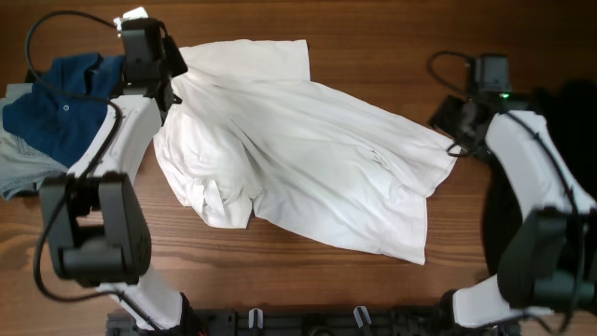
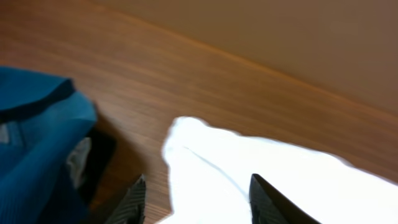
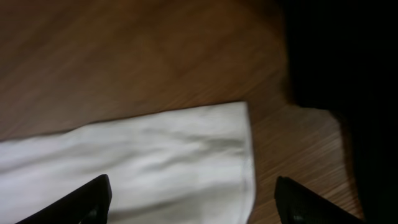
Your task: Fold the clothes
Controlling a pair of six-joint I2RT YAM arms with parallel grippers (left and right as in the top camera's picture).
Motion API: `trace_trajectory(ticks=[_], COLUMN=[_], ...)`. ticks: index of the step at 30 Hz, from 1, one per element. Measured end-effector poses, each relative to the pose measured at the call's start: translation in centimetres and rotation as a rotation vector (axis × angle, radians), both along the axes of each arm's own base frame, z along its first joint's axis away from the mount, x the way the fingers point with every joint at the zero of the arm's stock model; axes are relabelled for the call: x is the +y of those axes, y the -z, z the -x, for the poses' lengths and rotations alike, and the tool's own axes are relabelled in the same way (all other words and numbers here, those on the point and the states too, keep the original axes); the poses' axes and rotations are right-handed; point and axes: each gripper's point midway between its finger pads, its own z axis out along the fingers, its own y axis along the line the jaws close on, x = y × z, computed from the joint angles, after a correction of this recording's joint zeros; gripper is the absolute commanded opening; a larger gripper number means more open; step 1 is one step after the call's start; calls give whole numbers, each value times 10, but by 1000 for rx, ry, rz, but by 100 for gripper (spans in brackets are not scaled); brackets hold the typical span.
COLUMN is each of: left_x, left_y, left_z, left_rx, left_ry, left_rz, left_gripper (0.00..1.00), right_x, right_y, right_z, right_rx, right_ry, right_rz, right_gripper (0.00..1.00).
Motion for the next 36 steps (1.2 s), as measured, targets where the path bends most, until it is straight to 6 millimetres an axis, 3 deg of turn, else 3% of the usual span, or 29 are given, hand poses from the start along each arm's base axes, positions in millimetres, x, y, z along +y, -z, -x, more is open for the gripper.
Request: trace_trajectory(ticks=[1,4,8,10,14,15,19,22,24,26,30,31,32,34,36], left_x=[-5,-20,-35,-39,-44,-46,-48,-49,-50,-50,-50,-50,-50,-50,-50], left_y=[-12,-21,-14,-10,-8,-8,-7,-7,-7,-7,-7,-7,-7,-7,-7], left_z=[4,14,24,27,30,30,31,30,31,31,30,31,31,31,31], left_rx=[-8,12,63,84,98,98,102,101,102,102,101,102,102,102,106], left_ry=[21,84,145,164,186,190,198,201,202,203,203,203,203,203,203], left_rz=[13,59,113,132,151,155,161,161,161,161,161,161,161,161,162], left_gripper=[63,65,66,66,67,67,68,68,70,72,74,75,77,79,80], right_x=[-11,-29,-27,-21,-13,-11,-10,-11,-18,-36,-78,-86,-96,-108,-113], right_y=[12,40,71,77,76,77,76,58,32,-17,-97,-107,-115,-117,-110], right_z=[4,13,17,14,-3,-8,-34,-74,-105,-146,-186,-189,-190,-188,-183], right_rx=[33,105,163,164,95,75,-33,-209,-351,-549,-807,-834,-861,-865,-834], right_ry=[31,67,19,-32,-102,-114,-144,-174,-169,-153,-114,-103,-85,-49,-32], right_rz=[-22,-92,-184,-207,-243,-253,-263,-281,-297,-300,-249,-234,-213,-200,-205], right_gripper=[81,81,76,56,4,4,4,4,4,4,4,25,61,74,78])
